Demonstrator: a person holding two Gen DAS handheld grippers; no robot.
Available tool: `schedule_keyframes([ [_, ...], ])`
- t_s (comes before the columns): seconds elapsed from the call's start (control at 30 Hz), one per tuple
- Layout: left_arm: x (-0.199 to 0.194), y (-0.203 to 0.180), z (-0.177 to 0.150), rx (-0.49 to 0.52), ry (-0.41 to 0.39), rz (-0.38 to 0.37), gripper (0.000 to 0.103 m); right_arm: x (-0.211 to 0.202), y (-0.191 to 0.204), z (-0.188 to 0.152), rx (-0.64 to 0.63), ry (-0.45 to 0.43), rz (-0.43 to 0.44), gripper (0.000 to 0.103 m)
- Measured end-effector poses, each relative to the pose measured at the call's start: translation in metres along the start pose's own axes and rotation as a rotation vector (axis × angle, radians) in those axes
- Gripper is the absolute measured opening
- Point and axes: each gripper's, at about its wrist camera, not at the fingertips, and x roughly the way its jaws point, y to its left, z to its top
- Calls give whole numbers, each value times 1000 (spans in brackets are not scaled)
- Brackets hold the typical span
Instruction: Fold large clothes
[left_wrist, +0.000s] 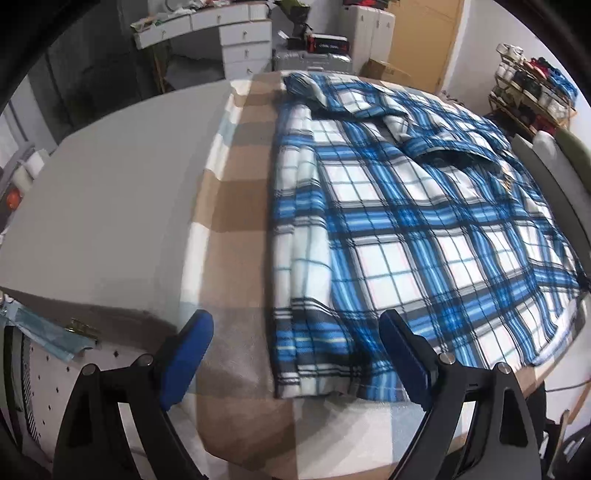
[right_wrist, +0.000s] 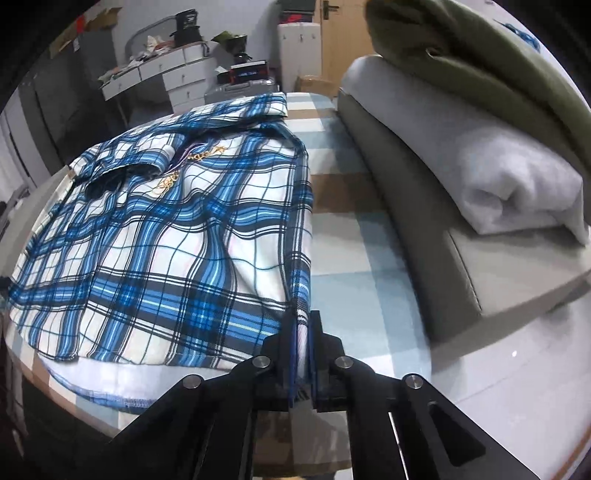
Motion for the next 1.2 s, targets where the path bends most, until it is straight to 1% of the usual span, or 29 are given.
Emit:
schedule_keyframes([
  [0.03, 2, -1, -1, 5, 13, -33, 89, -2, -1, 0, 11, -6, 31, 11],
  [0.07, 4, -1, -3, 4, 24, -49, 89, -2, 0, 0, 24, -7, 79, 11],
  [0.13, 9, -3, -5, 12, 38, -56, 89, -3, 1, 1, 55, -13, 160, 11],
  [0.23, 16, -9, -7, 33, 51, -67, 87, -1, 0, 1, 101, -4, 257, 11],
  [0.27, 18, -11, -7, 34, 56, -70, 75, 1, 1, 0, 115, -1, 283, 11],
  [0.3, 19, -12, -7, 33, 55, -58, 68, 2, 2, 1, 116, -3, 285, 8],
  [0.33, 16, -14, -8, 46, 38, -28, 48, 1, 4, 1, 109, -14, 272, 7],
  [0.37, 16, -15, -7, 60, 32, -5, 32, -1, 5, -1, 102, -21, 263, 3],
  [0.4, 15, -15, -7, 62, 30, 1, 26, -2, 7, 0, 87, -29, 252, 3],
  [0.43, 15, -13, -7, 55, 31, -8, 16, -4, 9, 0, 69, -40, 230, 3],
  [0.47, 15, -12, -7, 50, 33, -13, 10, -7, 8, -1, 60, -48, 207, 2],
  [0.57, 15, -13, -10, 66, 27, 21, 9, -9, -5, 2, 62, -60, 110, 2],
  [0.67, 13, -19, -14, 97, 15, 72, 9, -5, -22, 3, 100, -42, 64, 2],
  [0.83, 10, -20, -18, 114, 1, 110, 9, 0, -14, 2, 23, -30, -25, 2],
  [0.87, 10, -19, -18, 110, 2, 111, 9, 4, -9, 2, -6, -9, -43, 3],
  [0.93, 8, -17, -21, 108, 3, 106, 9, 5, -3, 4, -24, 1, -49, 6],
  [0.97, 7, -17, -22, 109, 1, 103, 9, 0, 0, 5, -25, -19, -42, 6],
  [1.0, 7, -18, -23, 110, -1, 99, 9, -10, 3, 8, -30, -56, -36, 8],
  [1.03, 6, -19, -25, 114, -5, 95, 9, -20, 6, 12, -33, -96, -42, 11],
  [1.07, 5, -20, -26, 121, -9, 96, 9, -38, 12, 19, -33, -173, -42, 22],
  [1.1, 4, -21, -28, 128, -14, 100, 9, -51, 15, 24, -32, -226, -19, 35],
  [1.13, 4, -22, -30, 133, -17, 104, 9, -65, 23, 32, -33, -291, 19, 43],
  [1.17, 3, -24, -31, 141, -22, 110, 9, -79, 35, 44, -39, -359, 56, 59],
  [1.2, 3, -25, -32, 146, -27, 116, 9, -85, 47, 56, -53, -401, 90, 76],
])
